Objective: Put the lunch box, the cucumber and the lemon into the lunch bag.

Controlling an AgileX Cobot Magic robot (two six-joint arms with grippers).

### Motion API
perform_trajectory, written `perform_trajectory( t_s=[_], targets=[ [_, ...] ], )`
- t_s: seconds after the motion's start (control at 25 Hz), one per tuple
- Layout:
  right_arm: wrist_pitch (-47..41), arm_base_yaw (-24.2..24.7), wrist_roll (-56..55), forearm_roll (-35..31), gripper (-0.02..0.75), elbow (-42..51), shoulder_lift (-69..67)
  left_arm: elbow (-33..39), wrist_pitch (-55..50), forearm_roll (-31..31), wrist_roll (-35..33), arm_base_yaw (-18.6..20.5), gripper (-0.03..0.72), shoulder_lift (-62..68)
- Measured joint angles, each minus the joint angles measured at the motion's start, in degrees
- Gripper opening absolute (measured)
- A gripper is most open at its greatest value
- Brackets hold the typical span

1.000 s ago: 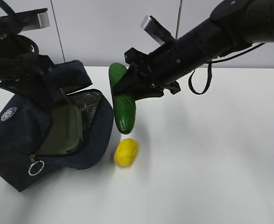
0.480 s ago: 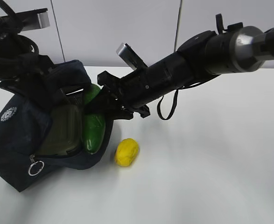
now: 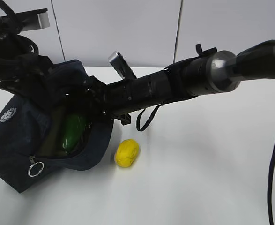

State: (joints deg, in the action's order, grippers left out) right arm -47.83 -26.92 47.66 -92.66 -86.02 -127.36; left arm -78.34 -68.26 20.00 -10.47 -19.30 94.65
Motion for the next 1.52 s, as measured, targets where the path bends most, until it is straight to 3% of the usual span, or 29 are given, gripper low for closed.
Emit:
perform_trajectory(
  t_s=[0.24, 0.48, 0.8, 1.04, 1.24, 1.52],
  targets=[
    [1.2, -0.9, 6.4, -7.5, 0.276, 0.0, -0.9, 0.0, 0.0, 0.0, 0.0, 0.0, 0.0, 0.0],
    [-0.5, -1.3, 7.5, -9.2, 0.288, 0.0, -3.2, 0.0, -0.2, 0.0, 0.0, 0.0, 0.0, 0.0],
    [-3.7, -1.3, 9.0, -9.4, 0.495, 0.0, -4.3, 0.0, -0.4, 0.0, 0.0, 0.0, 0.0, 0.0],
    [-7.0, -0.5, 9.4, -9.3, 0.519, 0.0, -4.3, 0.0, -1.1, 0.0, 0.0, 0.0, 0.0, 0.0],
    [-8.9, 2.5, 8.2, -5.8, 0.519, 0.0, -4.3, 0.0, -1.2, 0.0, 0.0, 0.0, 0.0, 0.0],
    [-11.2, 8.7, 4.4, 5.7, 0.503, 0.0, 0.6, 0.0, -1.2, 0.0, 0.0, 0.0, 0.0, 0.0]
  ],
)
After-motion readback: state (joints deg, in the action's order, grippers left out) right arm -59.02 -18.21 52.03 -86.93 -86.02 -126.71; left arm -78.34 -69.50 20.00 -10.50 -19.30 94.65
